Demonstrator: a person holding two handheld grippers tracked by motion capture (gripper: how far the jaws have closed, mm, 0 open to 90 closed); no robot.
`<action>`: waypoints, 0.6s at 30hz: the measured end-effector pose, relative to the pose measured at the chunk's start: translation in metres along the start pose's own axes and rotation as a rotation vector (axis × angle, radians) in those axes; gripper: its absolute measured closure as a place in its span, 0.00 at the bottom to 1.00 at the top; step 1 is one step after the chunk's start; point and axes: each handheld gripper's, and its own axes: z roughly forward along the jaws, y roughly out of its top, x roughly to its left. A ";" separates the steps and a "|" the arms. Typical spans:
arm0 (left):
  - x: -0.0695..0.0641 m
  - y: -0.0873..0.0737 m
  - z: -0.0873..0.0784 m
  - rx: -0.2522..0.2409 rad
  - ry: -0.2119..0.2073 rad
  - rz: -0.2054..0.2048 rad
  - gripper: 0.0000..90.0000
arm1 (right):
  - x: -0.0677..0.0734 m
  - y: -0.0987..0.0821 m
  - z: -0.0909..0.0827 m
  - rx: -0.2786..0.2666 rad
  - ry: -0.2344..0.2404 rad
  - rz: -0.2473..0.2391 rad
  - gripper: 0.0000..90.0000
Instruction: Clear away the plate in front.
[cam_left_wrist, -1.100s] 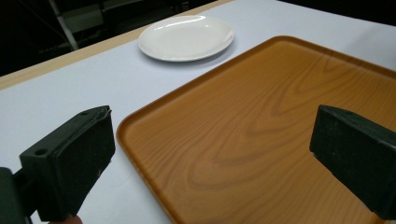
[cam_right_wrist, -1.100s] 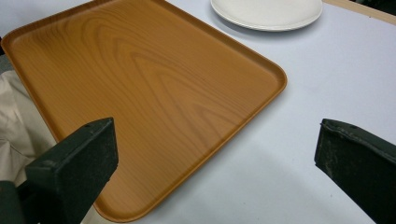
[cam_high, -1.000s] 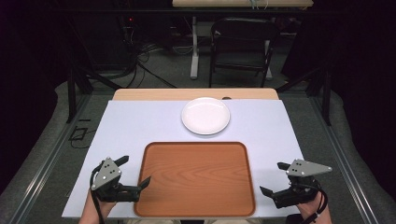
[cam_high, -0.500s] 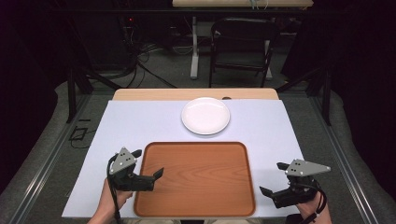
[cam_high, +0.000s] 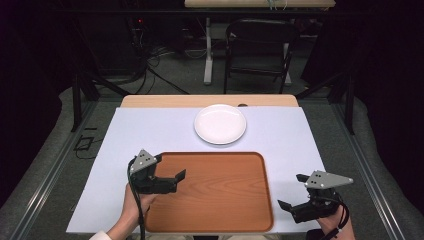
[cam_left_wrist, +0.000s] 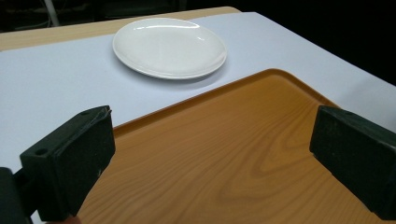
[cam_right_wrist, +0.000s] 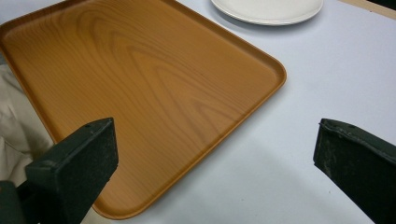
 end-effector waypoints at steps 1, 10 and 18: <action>0.000 0.001 0.002 -0.001 -0.004 -0.007 0.00 | 0.000 0.000 0.000 0.000 0.000 0.000 0.00; -0.002 0.008 0.023 -0.048 0.010 -0.176 0.03 | 0.001 0.000 0.001 0.005 0.006 -0.007 0.00; 0.002 0.014 0.041 -0.091 -0.015 -0.367 0.01 | 0.000 0.000 0.001 0.007 0.008 -0.004 0.00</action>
